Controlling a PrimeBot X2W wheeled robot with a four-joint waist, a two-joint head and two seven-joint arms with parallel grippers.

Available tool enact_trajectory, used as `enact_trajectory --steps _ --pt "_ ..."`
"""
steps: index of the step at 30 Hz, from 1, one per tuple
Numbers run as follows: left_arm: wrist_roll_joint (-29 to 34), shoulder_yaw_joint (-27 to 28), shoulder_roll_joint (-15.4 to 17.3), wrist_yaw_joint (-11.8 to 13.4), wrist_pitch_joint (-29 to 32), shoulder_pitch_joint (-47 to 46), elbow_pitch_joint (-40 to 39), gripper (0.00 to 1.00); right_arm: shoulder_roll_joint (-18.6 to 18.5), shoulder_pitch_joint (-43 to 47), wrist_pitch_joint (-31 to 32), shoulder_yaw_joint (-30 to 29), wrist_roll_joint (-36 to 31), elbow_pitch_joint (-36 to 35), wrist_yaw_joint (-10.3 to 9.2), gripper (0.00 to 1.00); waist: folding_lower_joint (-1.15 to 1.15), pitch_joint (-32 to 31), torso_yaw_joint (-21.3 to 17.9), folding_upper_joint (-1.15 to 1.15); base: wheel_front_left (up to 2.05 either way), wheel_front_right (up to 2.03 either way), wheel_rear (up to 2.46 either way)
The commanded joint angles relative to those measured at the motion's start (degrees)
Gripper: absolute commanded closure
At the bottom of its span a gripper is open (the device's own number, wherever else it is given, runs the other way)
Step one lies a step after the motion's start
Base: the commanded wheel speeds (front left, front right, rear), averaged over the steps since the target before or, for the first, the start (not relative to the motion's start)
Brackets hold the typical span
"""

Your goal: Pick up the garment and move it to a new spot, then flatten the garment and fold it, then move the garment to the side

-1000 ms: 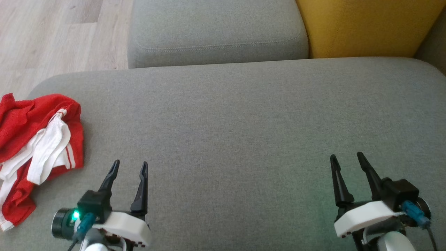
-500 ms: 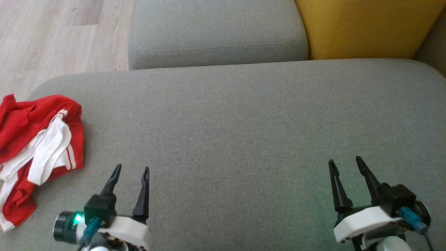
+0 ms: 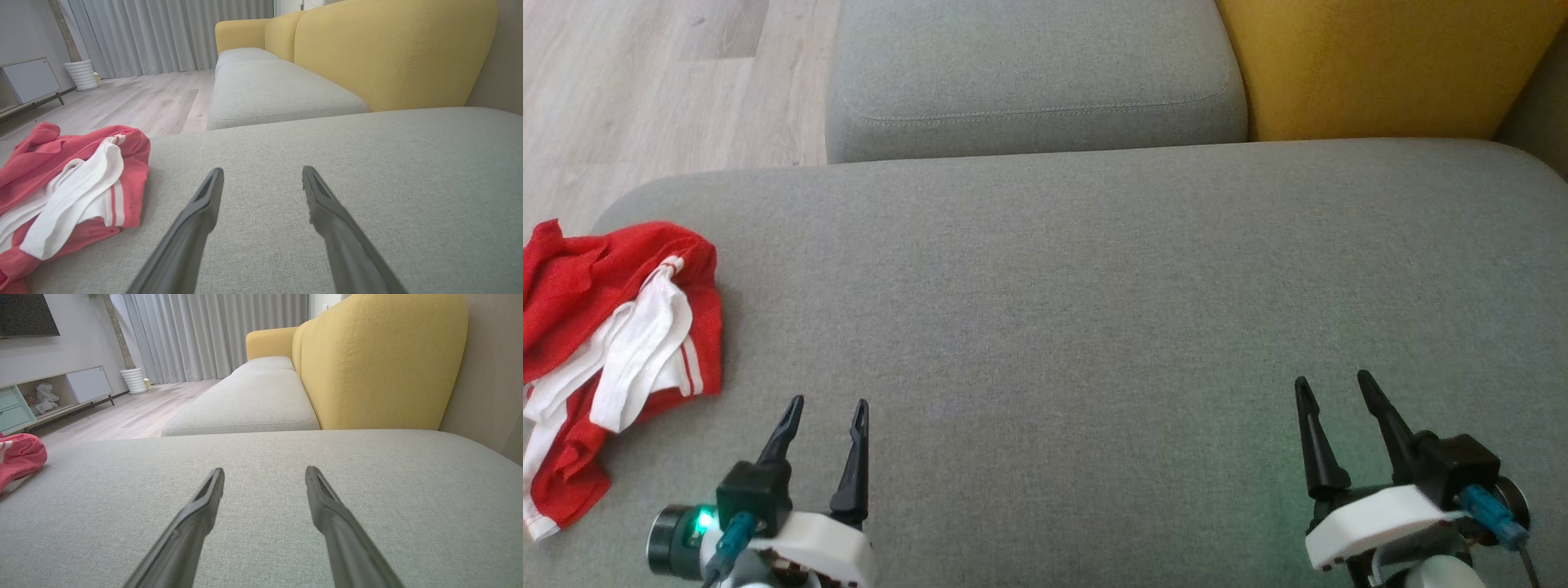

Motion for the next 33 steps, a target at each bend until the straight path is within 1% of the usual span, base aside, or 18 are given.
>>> enact_trajectory --steps 1,9,14,20,28,33 --pt "0.32 2.08 0.14 -0.04 -0.7 -2.3 -1.68 0.0 -0.2 -1.96 -0.81 1.05 0.09 -1.62 0.44 0.0 0.0 0.01 0.02 0.0 0.0 0.0 0.0" --pt "0.89 2.46 0.05 -0.23 -0.7 -2.55 -1.88 0.0 -0.2 -2.06 -0.93 0.91 -0.04 -1.21 0.44 0.0 0.0 0.15 0.41 0.0 0.0 0.0 0.0" --pt "1.02 2.75 -0.16 -0.24 -0.7 -3.04 -1.82 0.0 -0.19 -1.72 -0.79 0.8 -0.7 -1.76 0.44 0.0 0.0 0.37 2.58 0.0 0.0 0.0 0.0" --pt "1.18 3.39 0.0 -0.37 -0.7 -3.57 -2.38 0.0 -0.19 -1.52 -0.16 1.91 -0.68 -3.36 0.44 0.0 0.0 0.42 7.61 0.0 0.0 0.0 0.0" --pt "1.19 4.67 0.39 -0.26 -0.7 -3.59 -2.52 0.0 -0.19 -1.31 0.6 4.07 0.23 -5.34 0.44 0.0 0.0 0.51 16.39 0.0 0.0 0.0 0.0" --pt "0.95 5.77 0.73 -0.14 -0.7 -3.18 -2.83 0.0 -0.19 -1.51 0.94 5.98 0.72 -6.21 0.44 0.0 0.0 0.78 20.26 0.0 0.0 0.0 0.0"
